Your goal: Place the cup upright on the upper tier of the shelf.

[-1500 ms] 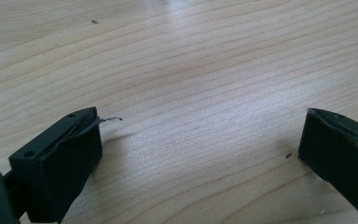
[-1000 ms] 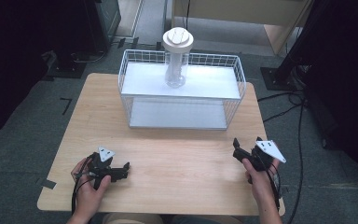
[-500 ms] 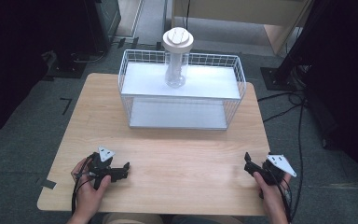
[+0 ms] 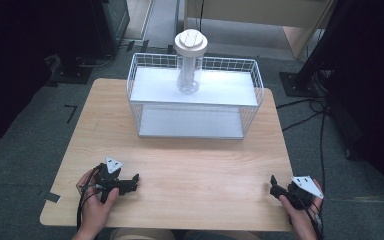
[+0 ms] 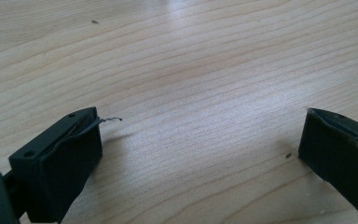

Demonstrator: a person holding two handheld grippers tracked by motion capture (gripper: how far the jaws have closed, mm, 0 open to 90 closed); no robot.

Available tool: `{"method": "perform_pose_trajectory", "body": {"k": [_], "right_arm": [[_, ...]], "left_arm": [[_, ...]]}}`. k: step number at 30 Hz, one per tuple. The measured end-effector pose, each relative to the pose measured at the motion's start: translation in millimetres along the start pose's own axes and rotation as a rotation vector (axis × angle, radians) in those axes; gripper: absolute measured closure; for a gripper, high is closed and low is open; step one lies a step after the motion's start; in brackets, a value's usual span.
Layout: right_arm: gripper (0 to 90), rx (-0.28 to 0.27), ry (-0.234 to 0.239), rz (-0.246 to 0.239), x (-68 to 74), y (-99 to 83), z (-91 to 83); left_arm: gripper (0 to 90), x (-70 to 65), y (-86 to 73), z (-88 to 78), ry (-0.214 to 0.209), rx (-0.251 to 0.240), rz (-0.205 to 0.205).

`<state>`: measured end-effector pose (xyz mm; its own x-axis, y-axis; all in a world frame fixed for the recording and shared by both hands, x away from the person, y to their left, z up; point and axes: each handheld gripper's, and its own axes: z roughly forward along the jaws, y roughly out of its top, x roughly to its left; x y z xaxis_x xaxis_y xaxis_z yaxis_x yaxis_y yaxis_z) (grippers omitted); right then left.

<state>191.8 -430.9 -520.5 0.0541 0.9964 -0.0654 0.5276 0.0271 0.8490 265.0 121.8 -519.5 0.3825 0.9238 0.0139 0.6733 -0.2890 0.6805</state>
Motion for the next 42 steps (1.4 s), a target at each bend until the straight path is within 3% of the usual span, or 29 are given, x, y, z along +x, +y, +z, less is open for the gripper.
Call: {"method": "perform_pose_trajectory", "body": {"k": [3,9,14,16,19,23,42], "right_arm": [[10.9,0.037,-0.004,-0.024,-2.5,-2.6,-2.0],[10.9,0.111,0.036,-0.037,-4.4,-6.6,-4.9],[11.1,0.128,0.056,-0.135,4.4,-9.8,-8.1],[11.1,0.125,0.072,-0.15,5.5,-10.3,-8.8],[11.1,0.148,0.1,-0.111,2.3,-9.6,-7.9],[10.3,0.199,0.162,-0.01,-6.0,-8.0,-2.6],[9.9,0.199,0.181,-0.024,-3.9,-7.0,-1.0]], "left_arm": [[0.0,0.0,0.0,0.0,0.0,0.0,0.0],[0.0,0.0,0.0,0.0,0.0,0.0,0.0],[0.0,0.0,0.0,0.0,0.0,0.0,0.0],[0.0,0.0,0.0,0.0,0.0,0.0,0.0],[0.0,0.0,-0.1,0.0,0.0,0.0,0.0],[0.0,-0.2,0.0,0.1,0.002,0.0,-0.002],[0.0,-0.4,0.1,0.2,0.003,0.0,-0.004]]}}
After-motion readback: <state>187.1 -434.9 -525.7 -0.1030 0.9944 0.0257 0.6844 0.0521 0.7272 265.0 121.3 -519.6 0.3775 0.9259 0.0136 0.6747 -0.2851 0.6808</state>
